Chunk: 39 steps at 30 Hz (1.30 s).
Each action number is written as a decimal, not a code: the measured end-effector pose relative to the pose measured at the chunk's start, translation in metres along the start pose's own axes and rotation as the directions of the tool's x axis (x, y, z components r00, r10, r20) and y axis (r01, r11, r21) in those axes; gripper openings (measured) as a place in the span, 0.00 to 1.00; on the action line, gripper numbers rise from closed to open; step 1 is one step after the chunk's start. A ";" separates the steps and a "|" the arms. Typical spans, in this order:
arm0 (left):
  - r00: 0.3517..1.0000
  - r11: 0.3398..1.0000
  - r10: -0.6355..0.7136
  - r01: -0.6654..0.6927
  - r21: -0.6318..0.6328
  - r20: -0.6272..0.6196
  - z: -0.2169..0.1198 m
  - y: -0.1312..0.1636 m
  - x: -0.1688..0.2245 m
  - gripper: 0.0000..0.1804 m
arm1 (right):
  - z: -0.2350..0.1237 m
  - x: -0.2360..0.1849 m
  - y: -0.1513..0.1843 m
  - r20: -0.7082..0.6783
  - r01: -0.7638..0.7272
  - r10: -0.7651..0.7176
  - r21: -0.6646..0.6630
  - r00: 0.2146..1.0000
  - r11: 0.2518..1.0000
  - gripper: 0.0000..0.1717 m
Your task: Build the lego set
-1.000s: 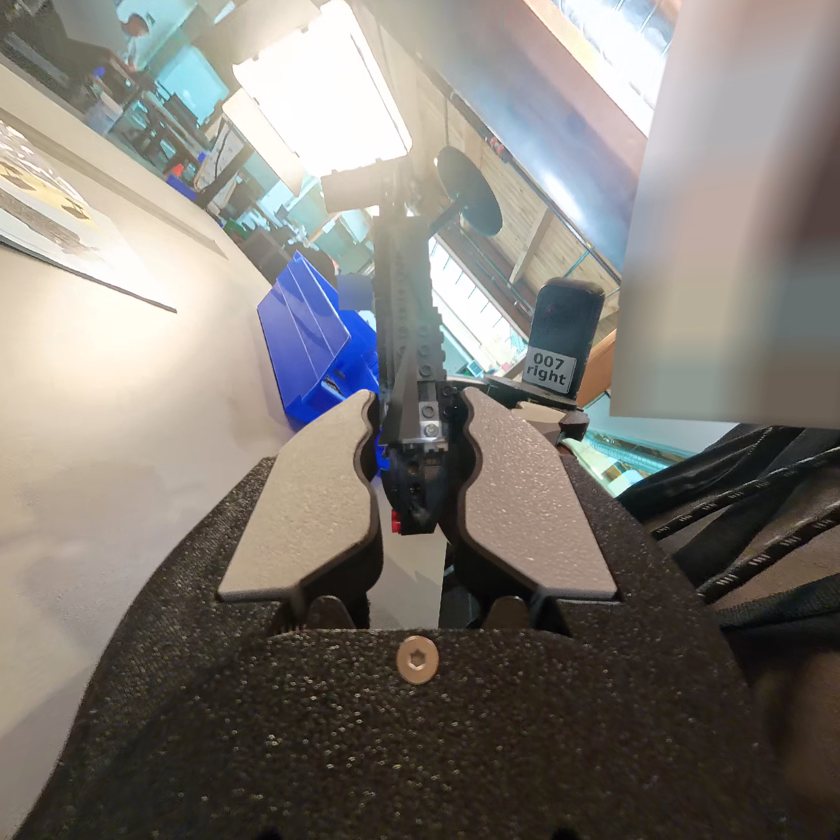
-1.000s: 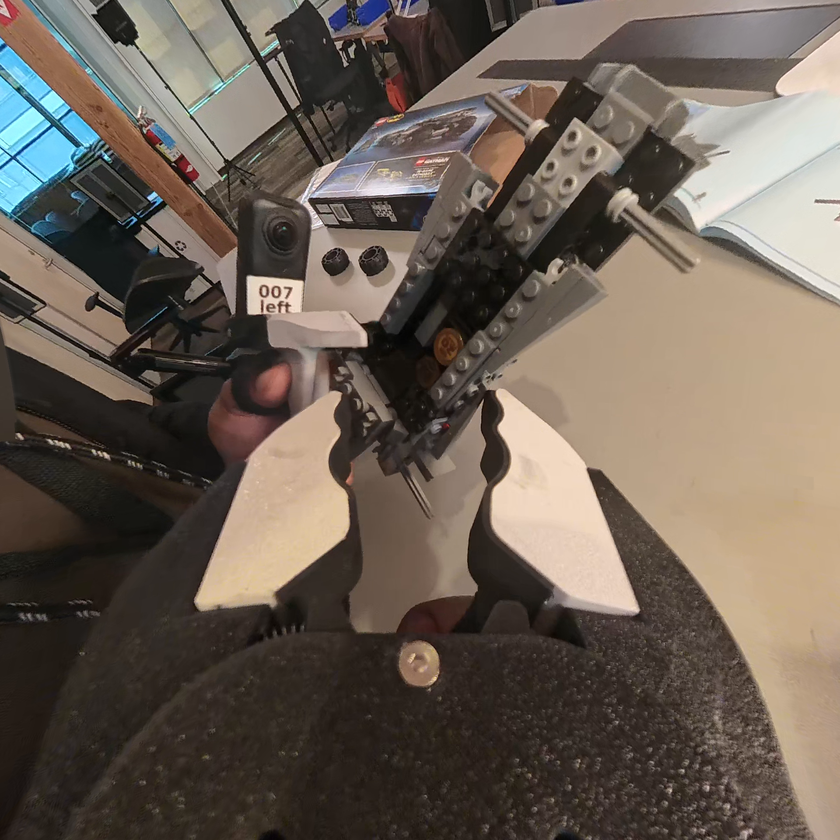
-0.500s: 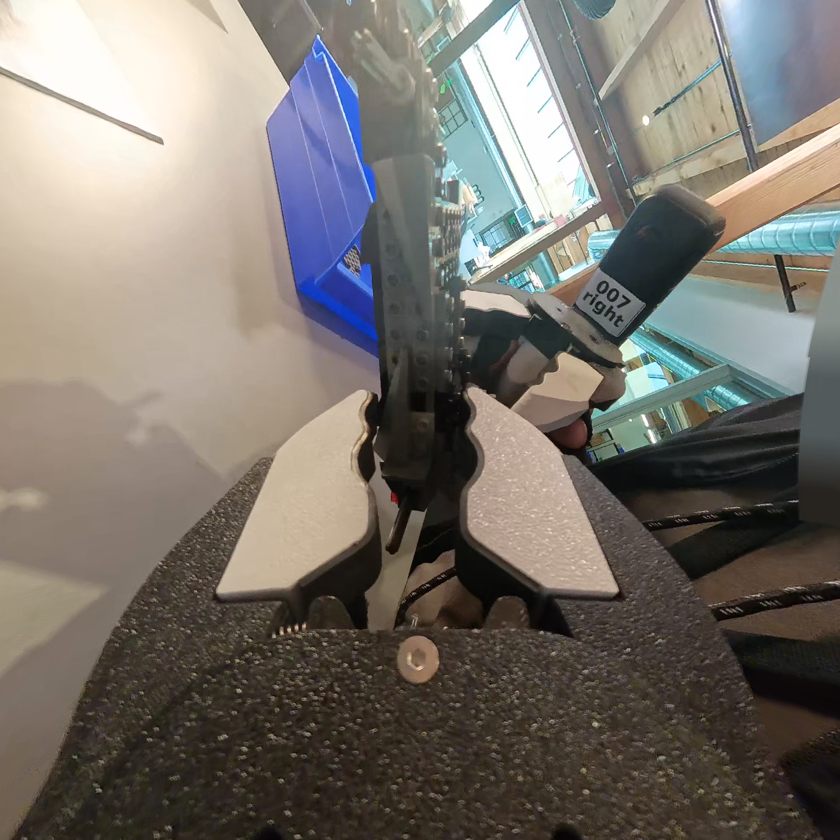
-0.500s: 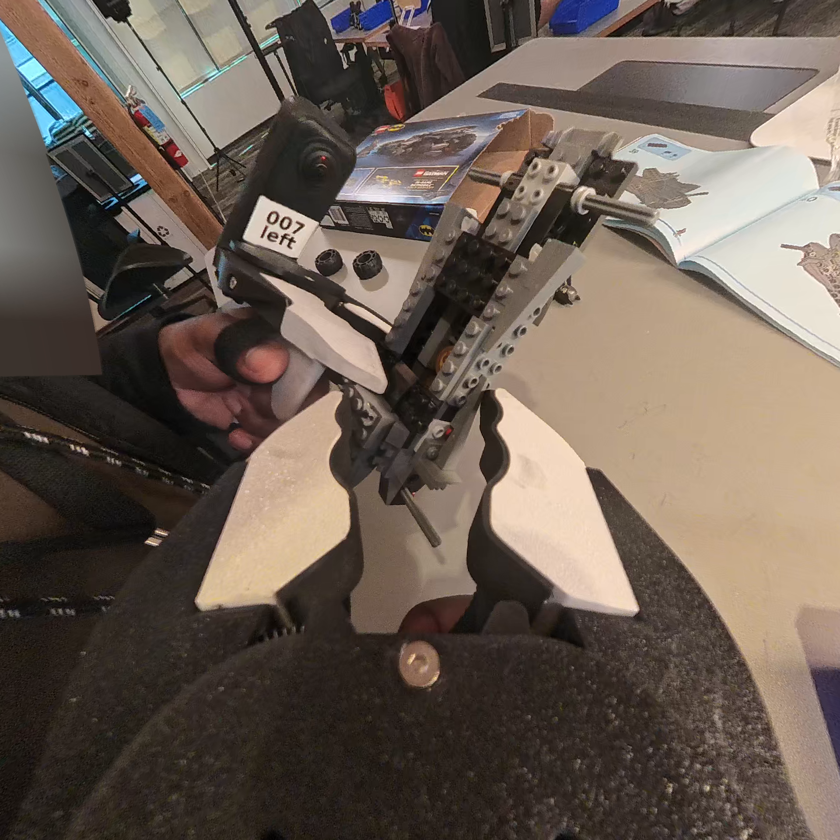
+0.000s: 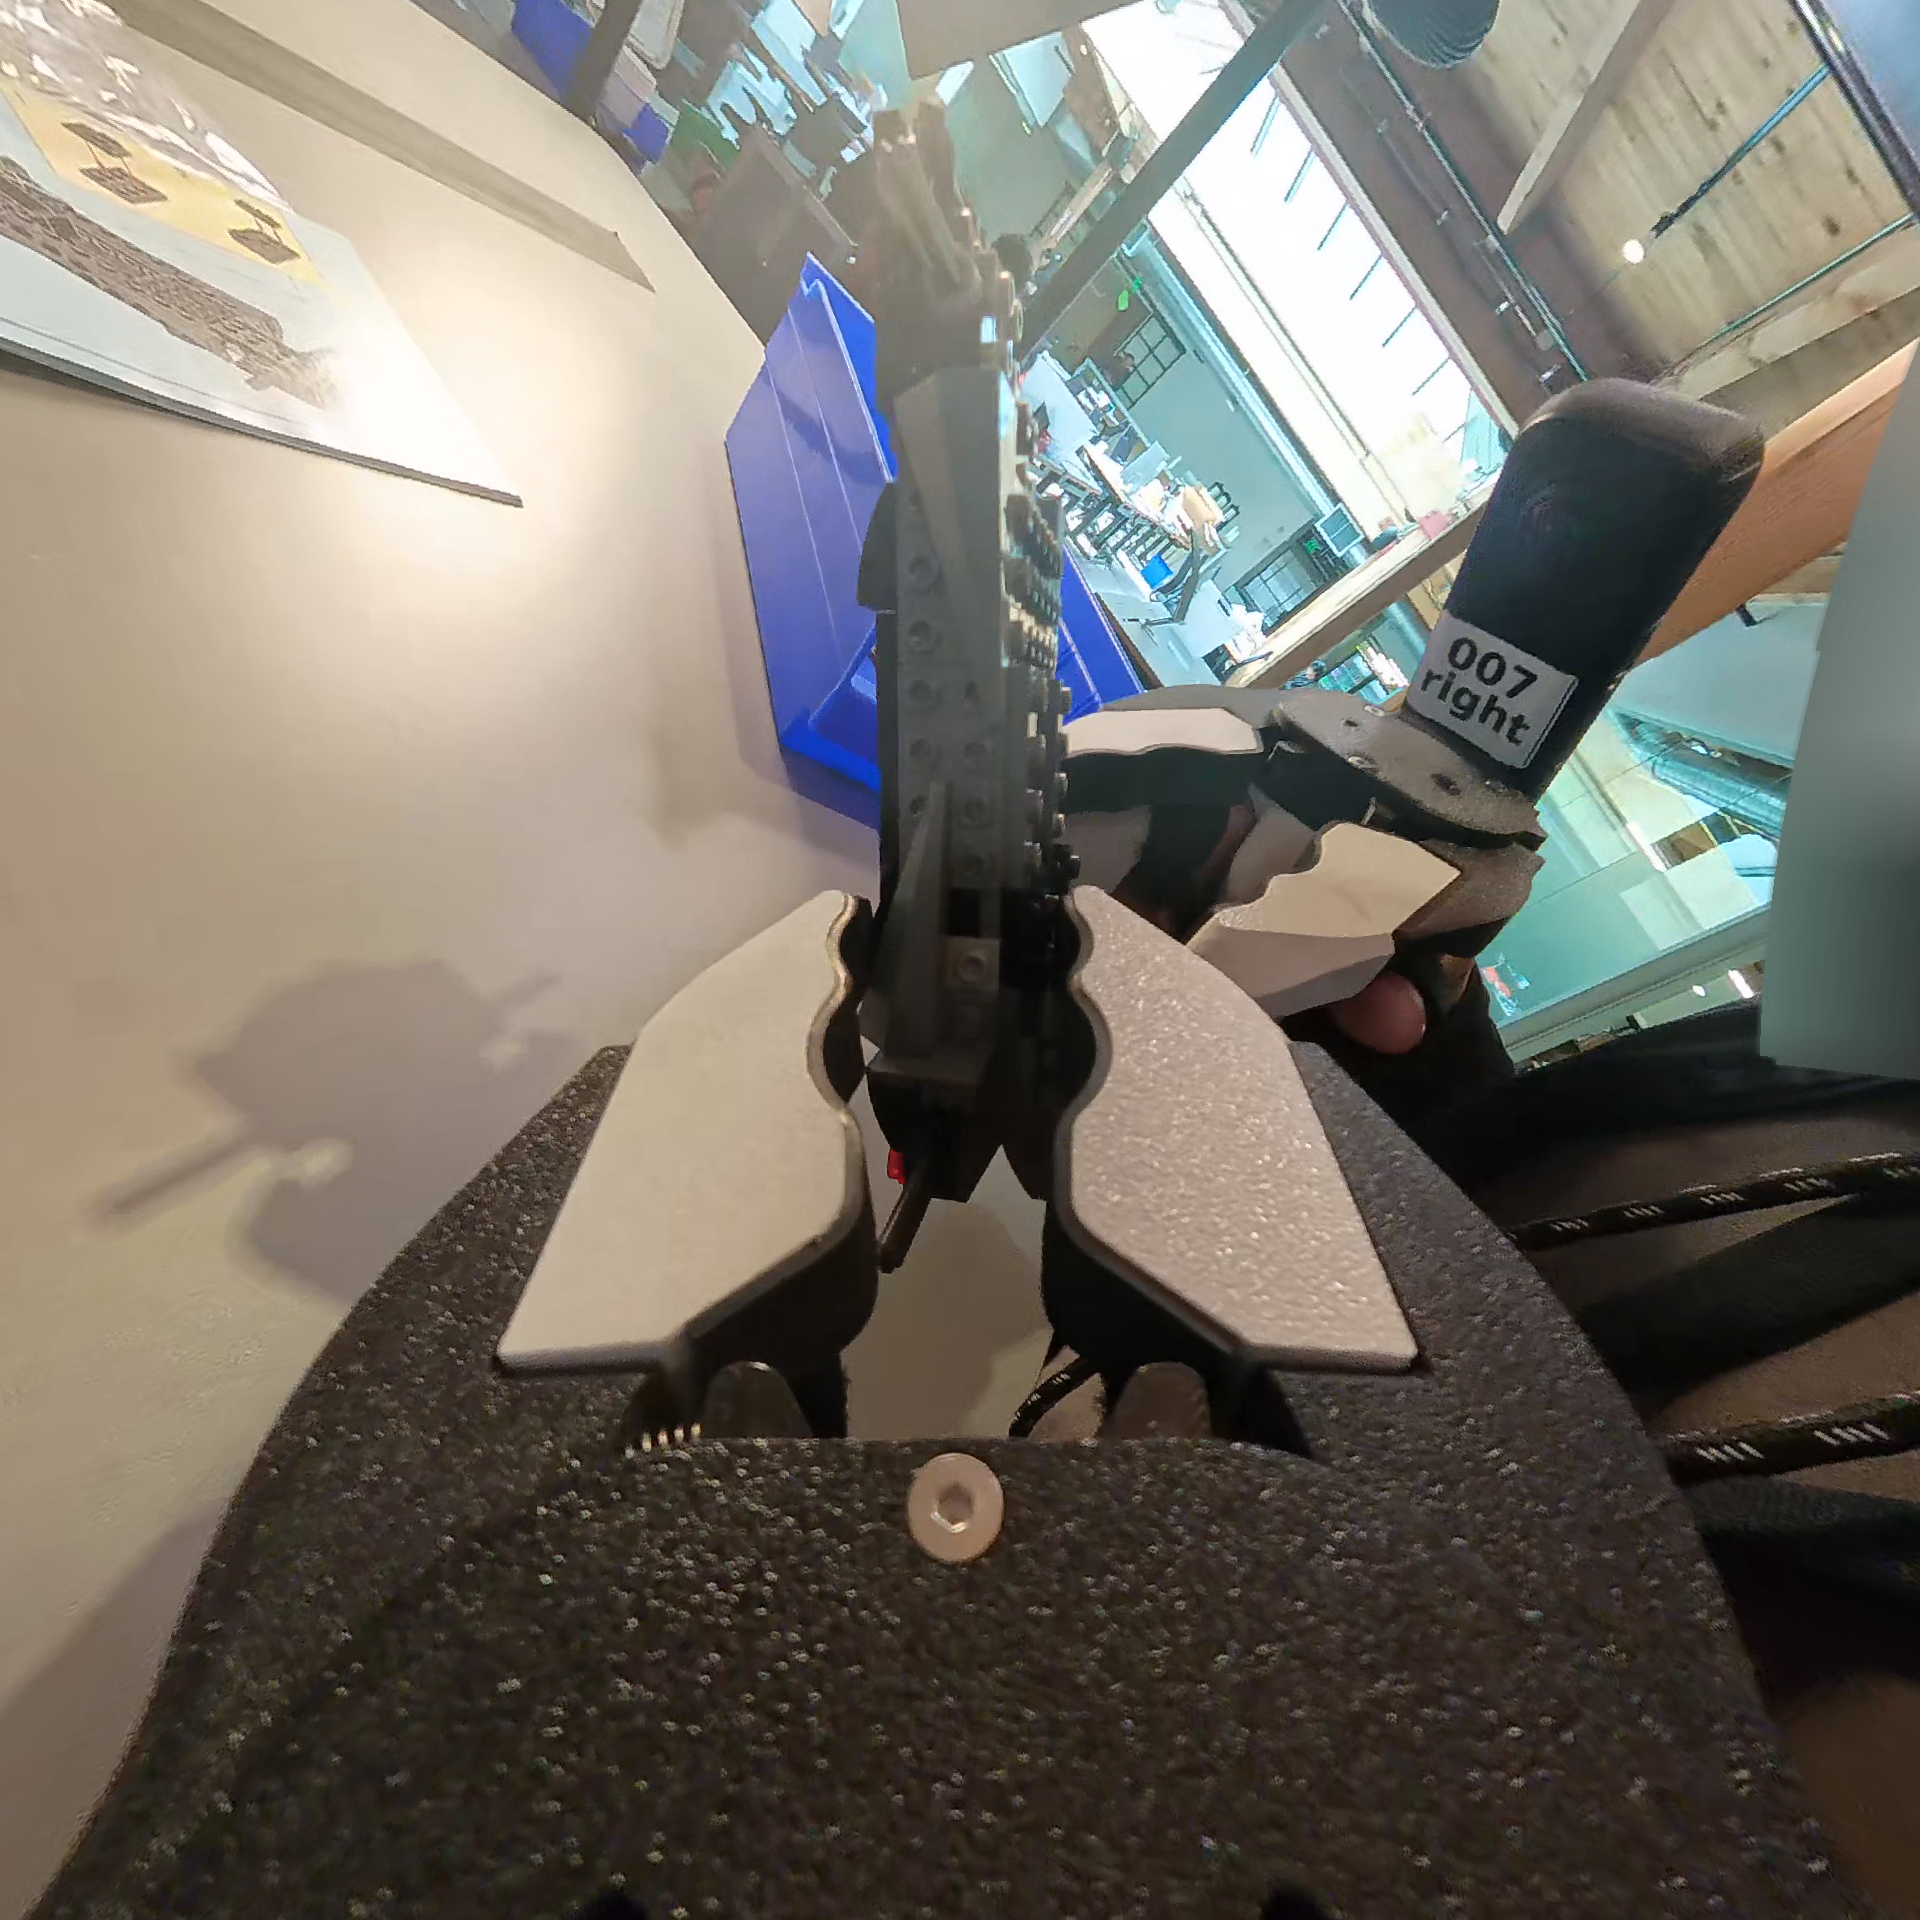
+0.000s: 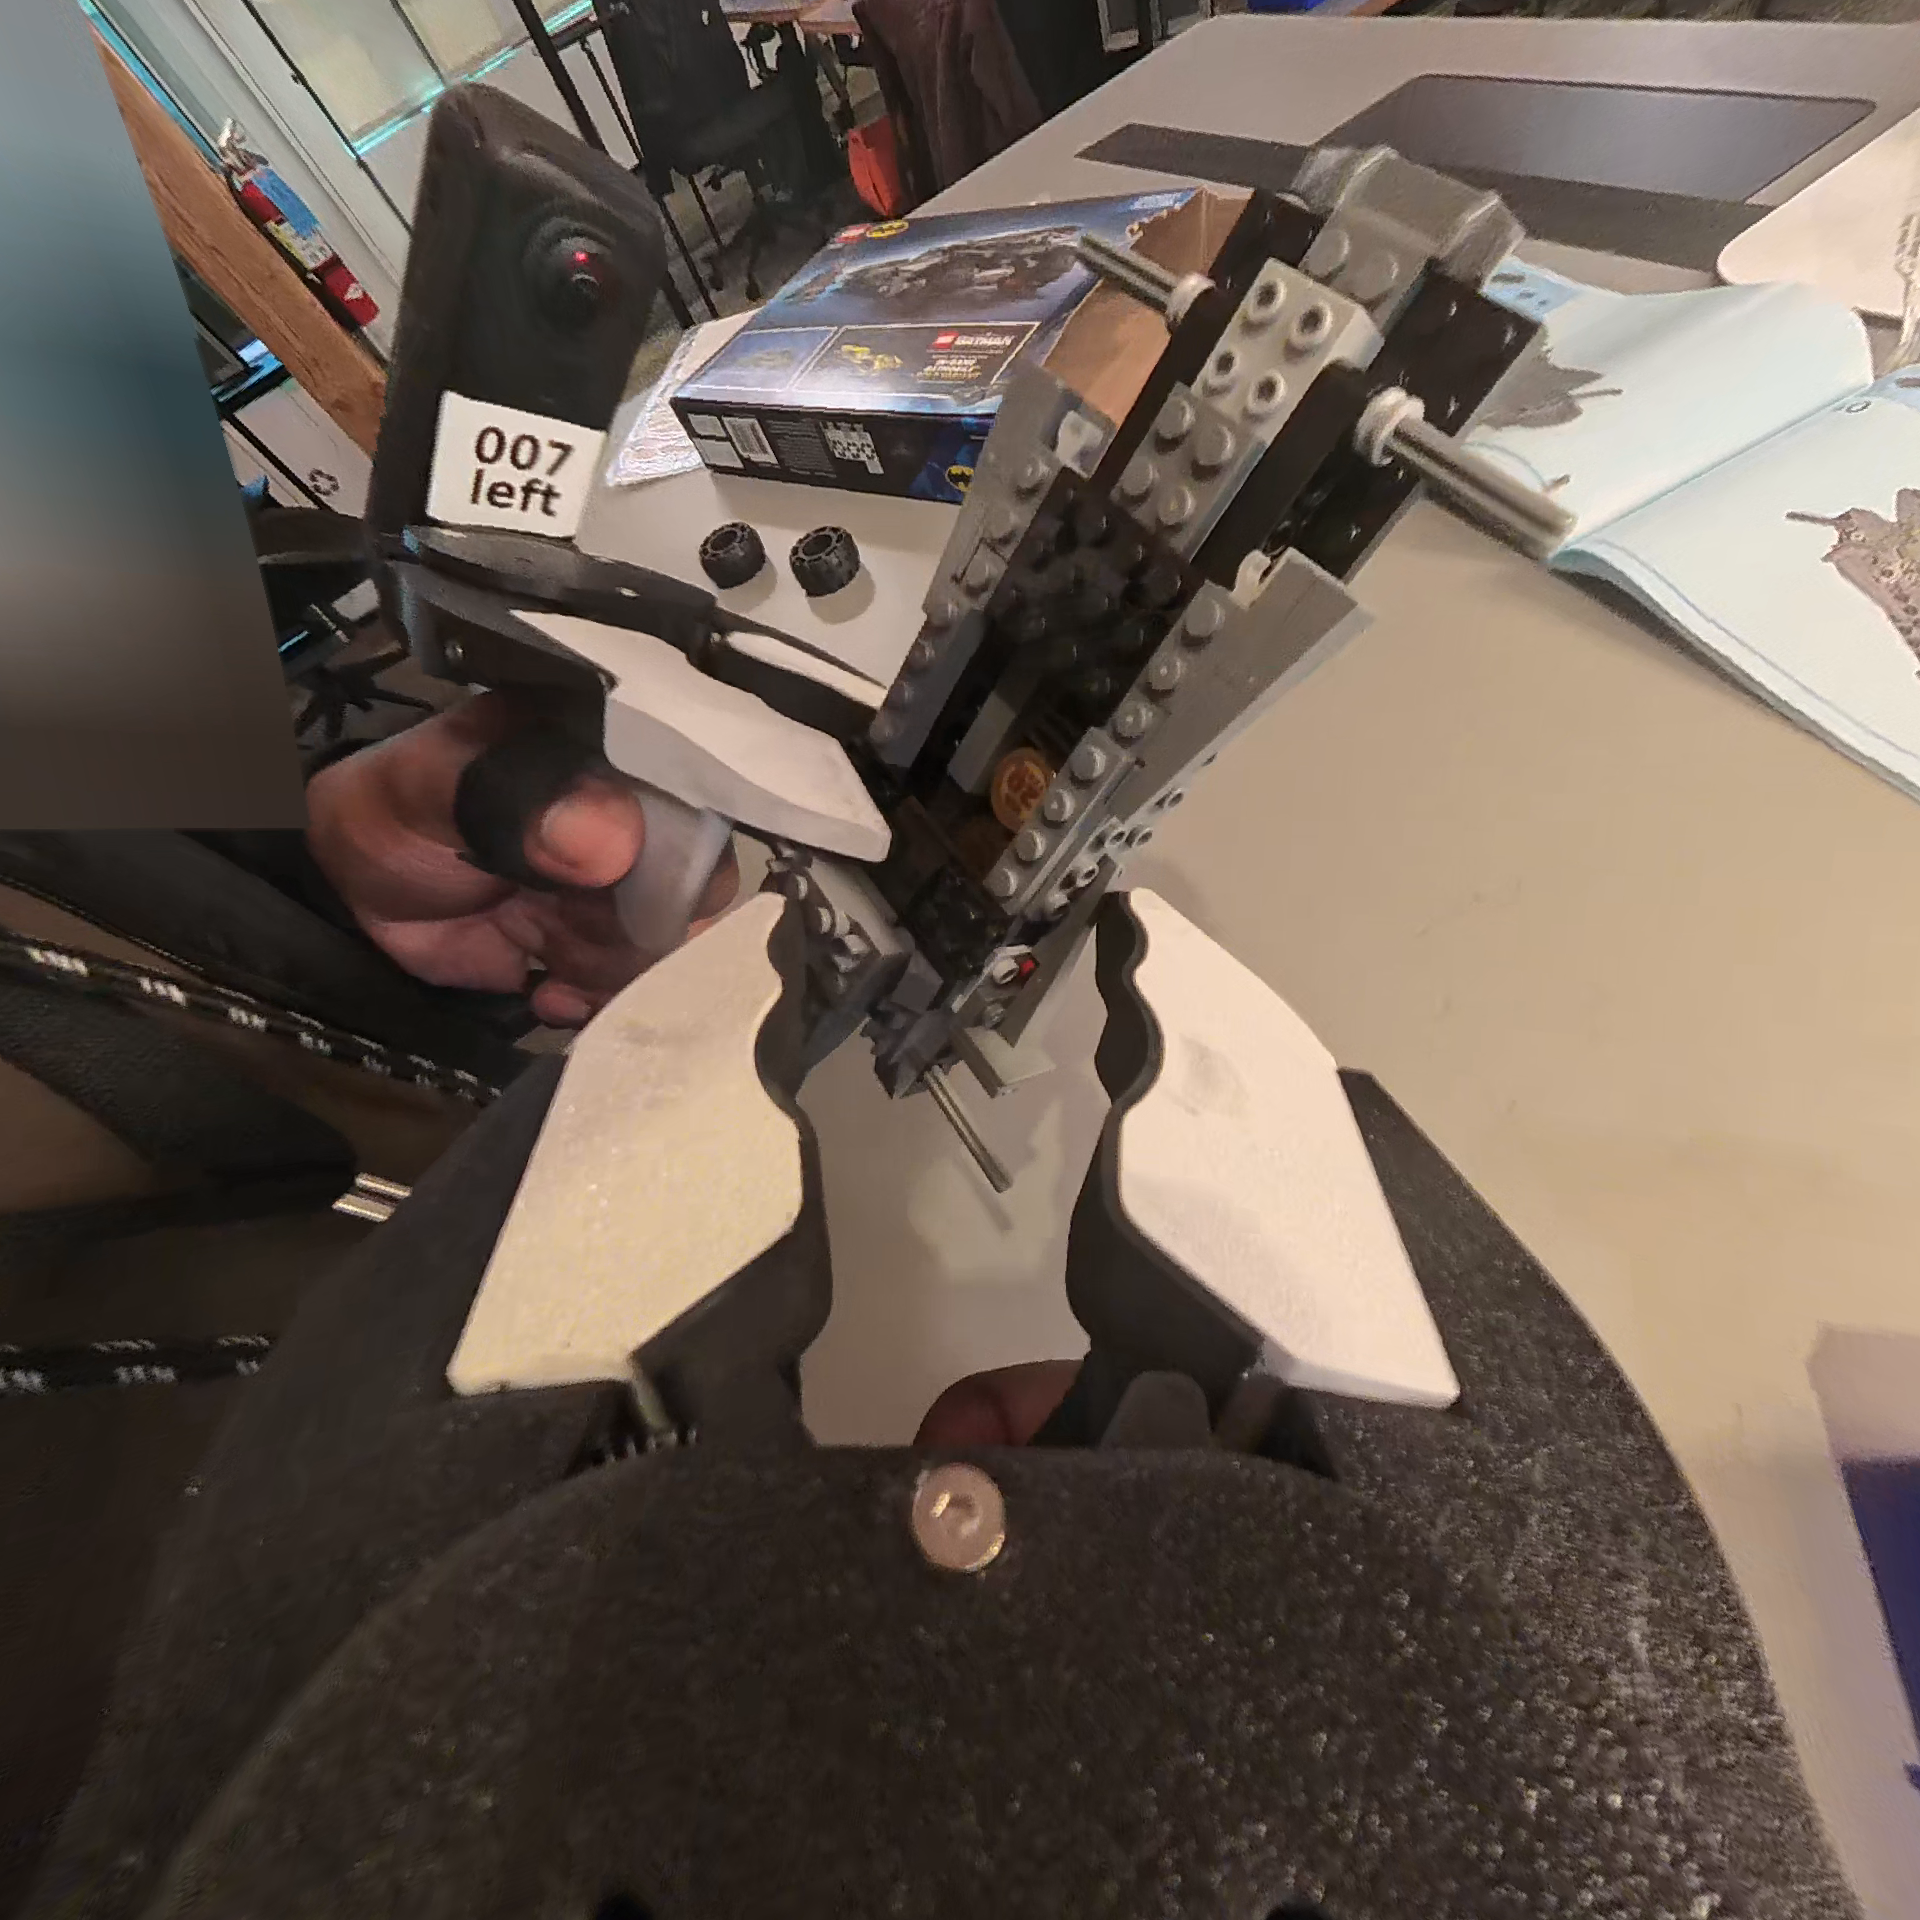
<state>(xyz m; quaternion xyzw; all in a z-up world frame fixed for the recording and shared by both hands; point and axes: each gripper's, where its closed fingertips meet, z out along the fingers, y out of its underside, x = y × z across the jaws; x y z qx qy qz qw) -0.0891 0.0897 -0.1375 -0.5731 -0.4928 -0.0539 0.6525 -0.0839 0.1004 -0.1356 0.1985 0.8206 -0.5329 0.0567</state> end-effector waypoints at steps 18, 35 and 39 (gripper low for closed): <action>0.955 0.952 0.297 -0.296 -0.083 0.007 0.010 0.014 0.037 0.19 | -0.017 -0.022 0.016 0.294 -0.025 -0.024 0.163 0.955 0.986 0.33; 0.942 0.918 0.332 -0.336 -0.211 -0.056 0.012 0.019 0.055 0.20 | -0.032 -0.031 0.008 0.353 0.011 -0.144 0.352 0.924 0.936 0.33; 0.948 0.916 0.316 -0.316 -0.248 -0.044 0.012 0.022 0.053 0.20 | -0.030 -0.033 0.010 0.359 0.006 -0.142 0.353 0.922 0.935 0.33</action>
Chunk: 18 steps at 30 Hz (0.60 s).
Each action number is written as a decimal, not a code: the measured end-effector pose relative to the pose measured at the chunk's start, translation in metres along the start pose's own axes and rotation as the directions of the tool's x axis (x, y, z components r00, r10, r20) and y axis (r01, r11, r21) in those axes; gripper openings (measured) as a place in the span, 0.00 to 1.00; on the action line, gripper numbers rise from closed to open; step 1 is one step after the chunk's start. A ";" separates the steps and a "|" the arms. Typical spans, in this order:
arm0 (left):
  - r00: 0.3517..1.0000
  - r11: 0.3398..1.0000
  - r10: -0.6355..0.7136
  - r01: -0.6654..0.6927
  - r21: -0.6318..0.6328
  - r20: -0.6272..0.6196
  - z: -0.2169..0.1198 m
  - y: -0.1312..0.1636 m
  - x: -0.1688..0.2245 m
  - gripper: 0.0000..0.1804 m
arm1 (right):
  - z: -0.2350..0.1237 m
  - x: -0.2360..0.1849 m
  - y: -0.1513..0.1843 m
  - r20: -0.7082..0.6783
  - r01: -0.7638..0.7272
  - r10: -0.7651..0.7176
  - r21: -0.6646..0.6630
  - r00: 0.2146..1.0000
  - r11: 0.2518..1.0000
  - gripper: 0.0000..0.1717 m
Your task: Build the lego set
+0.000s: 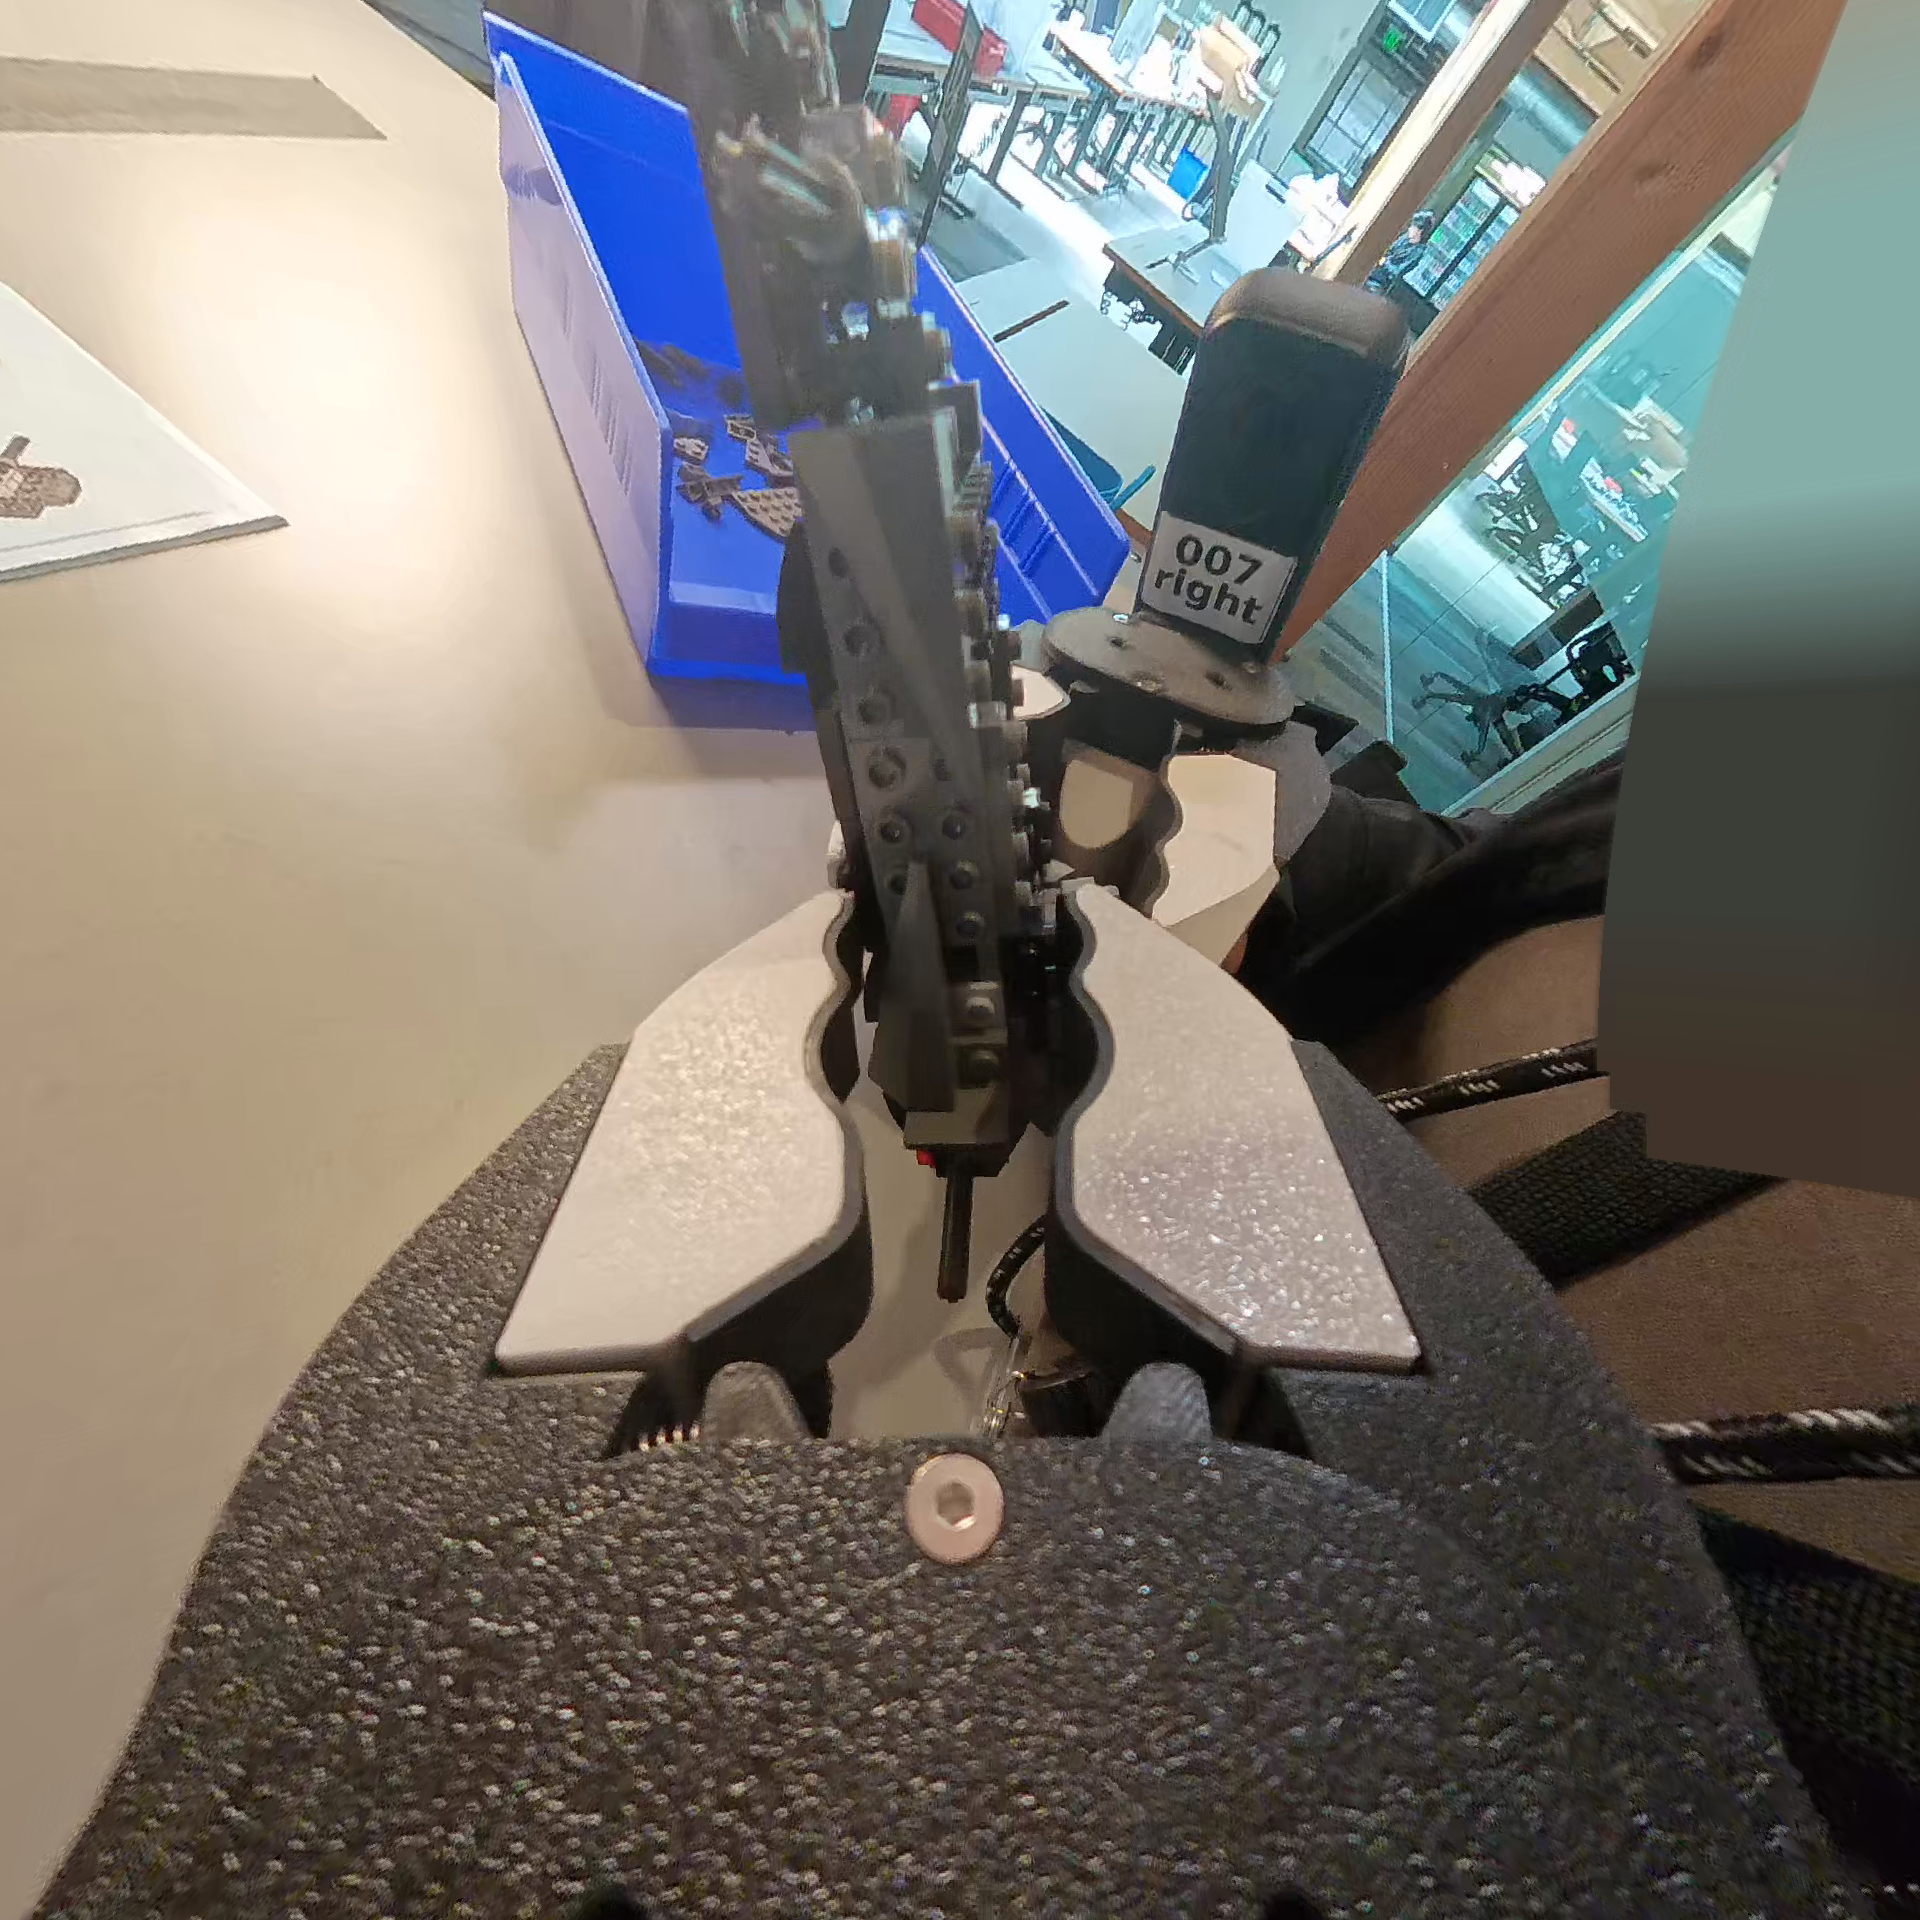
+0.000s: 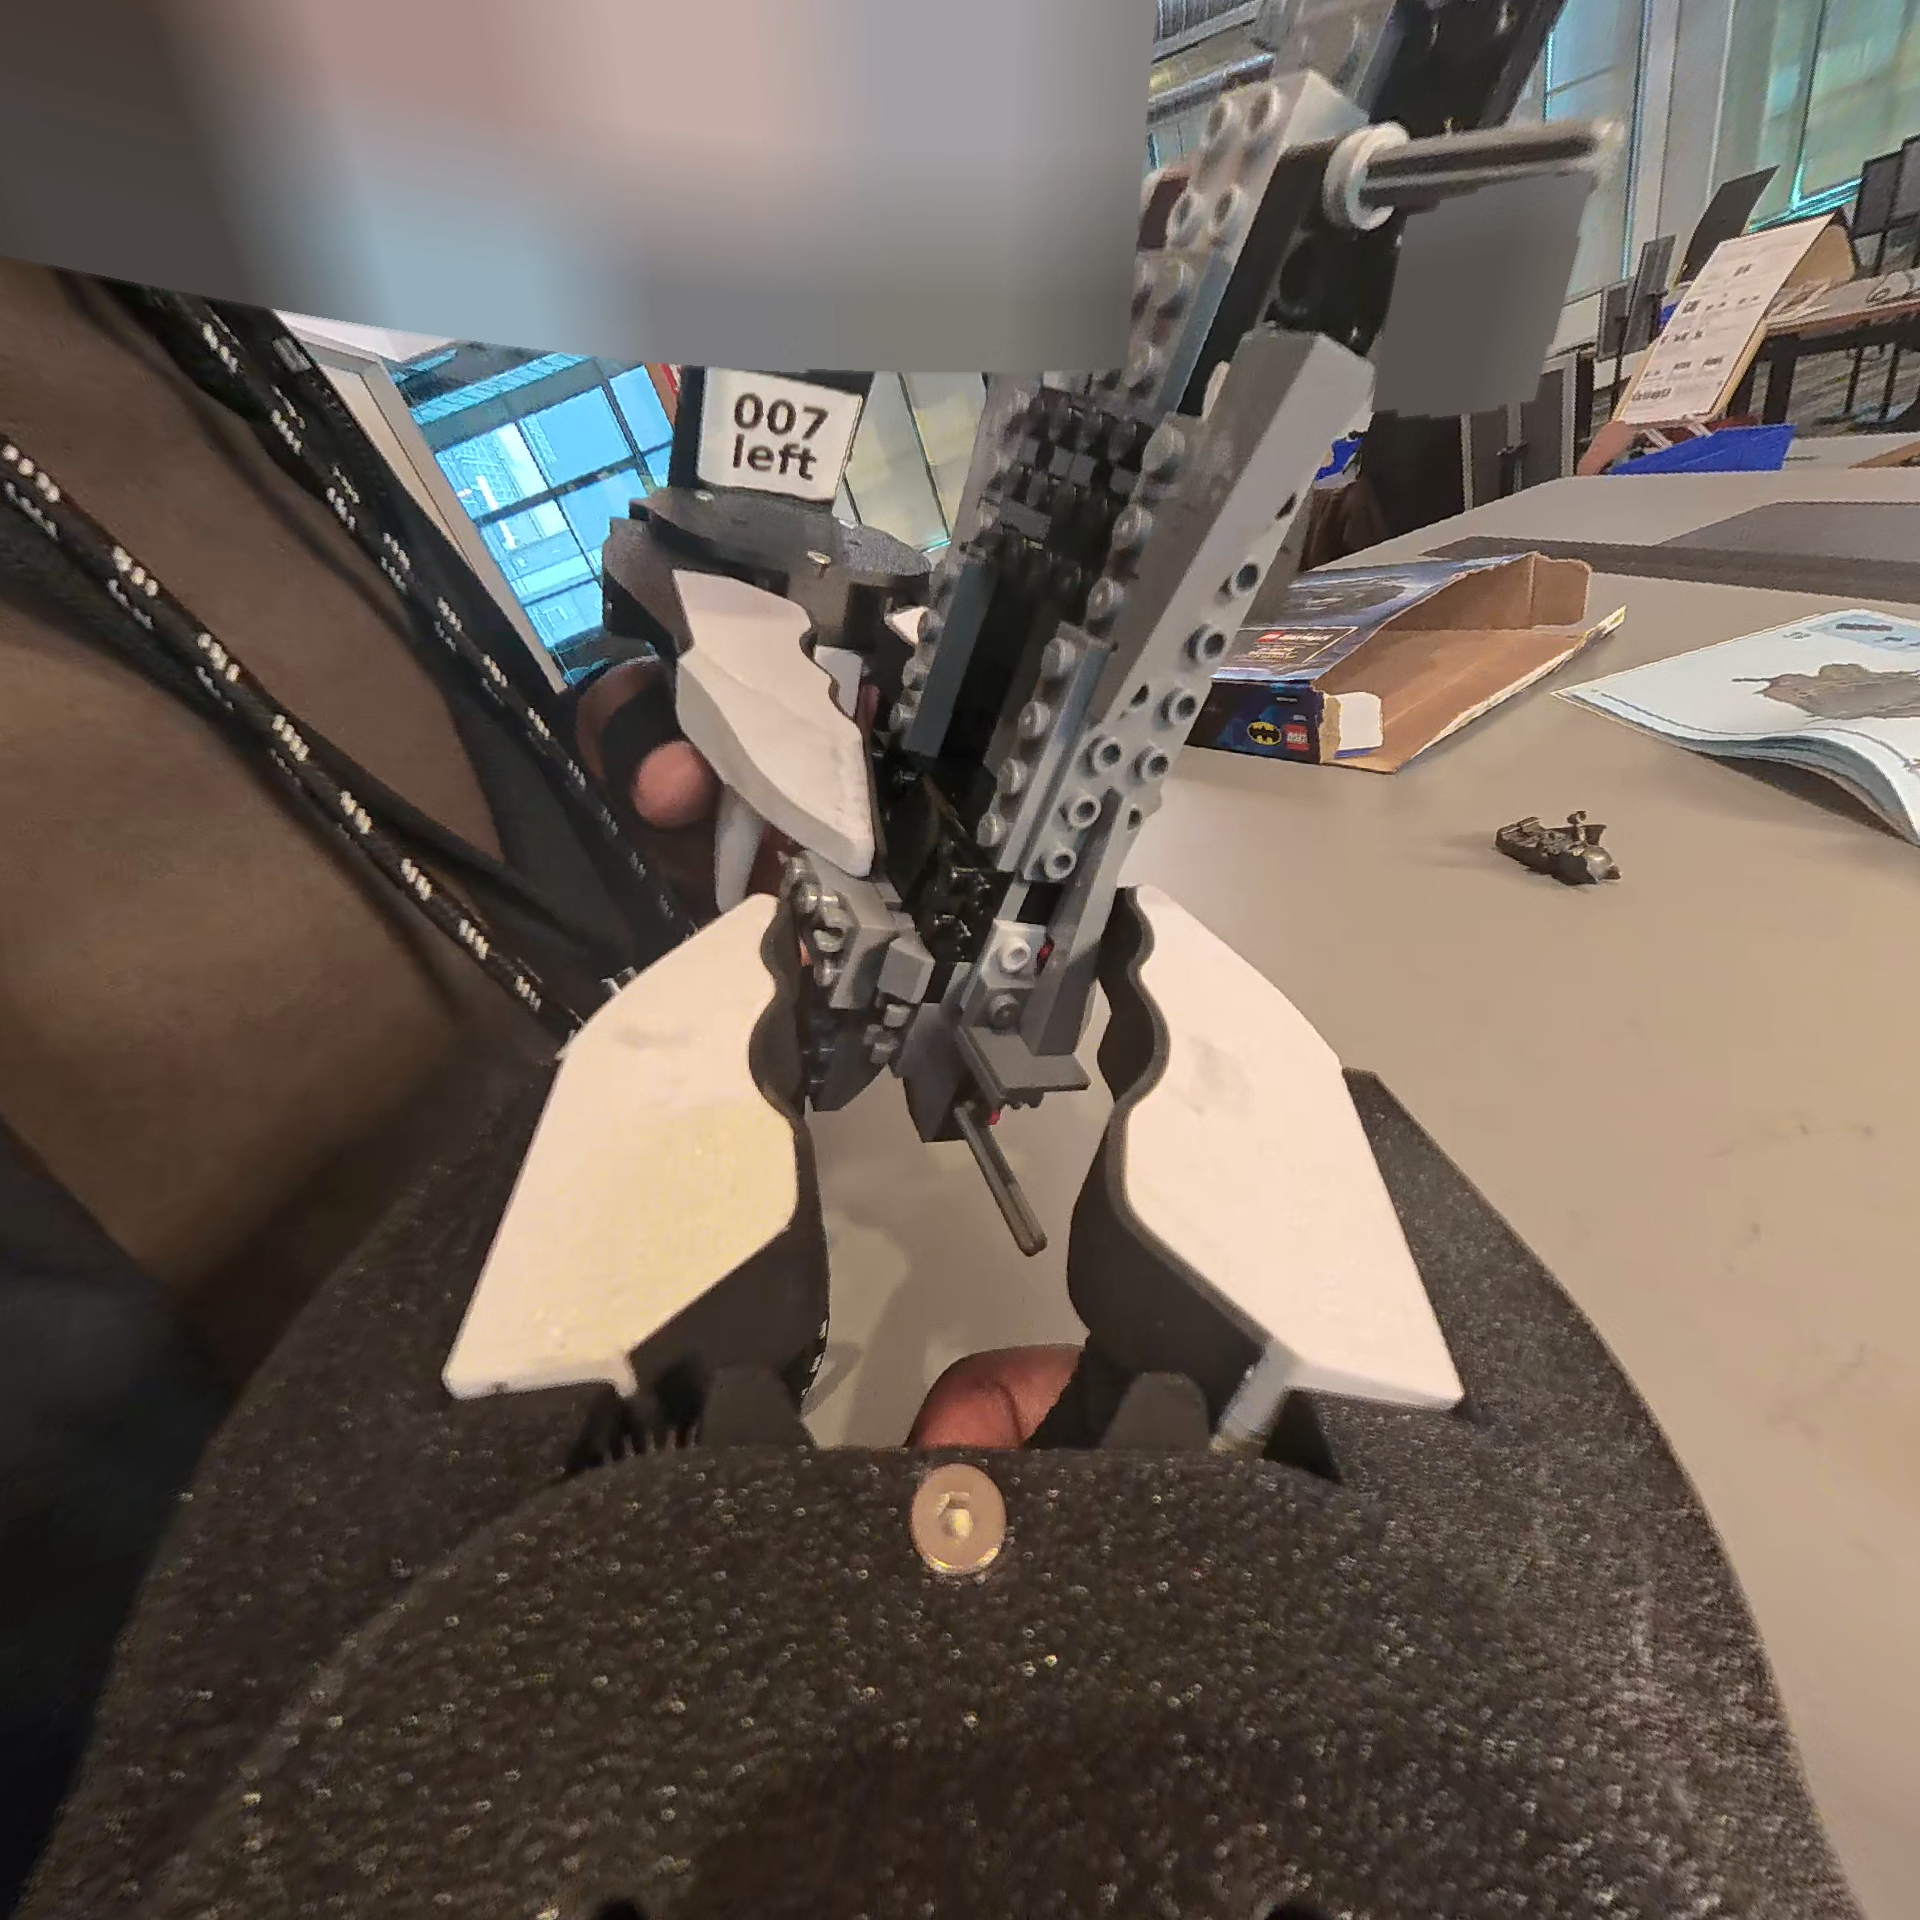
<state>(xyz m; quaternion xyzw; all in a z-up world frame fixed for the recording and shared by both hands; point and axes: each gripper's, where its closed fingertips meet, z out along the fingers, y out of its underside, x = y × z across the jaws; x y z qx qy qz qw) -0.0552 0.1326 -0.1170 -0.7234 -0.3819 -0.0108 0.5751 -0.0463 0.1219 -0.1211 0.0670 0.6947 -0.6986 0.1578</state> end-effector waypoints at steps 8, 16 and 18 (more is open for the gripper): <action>1.000 1.000 -0.024 0.024 0.003 -0.001 -0.001 -0.002 0.001 0.20 | 0.000 -0.001 -0.003 0.014 -0.016 0.015 0.036 1.000 0.999 0.32; 0.999 0.998 -0.034 0.033 0.045 0.012 0.000 -0.009 0.005 0.19 | -0.003 -0.003 -0.007 0.034 -0.036 0.034 0.072 0.999 0.997 0.33; 0.999 0.998 -0.045 0.044 0.054 0.017 0.001 -0.011 0.006 0.20 | -0.004 -0.004 -0.009 0.041 -0.045 0.042 0.082 0.998 0.996 0.33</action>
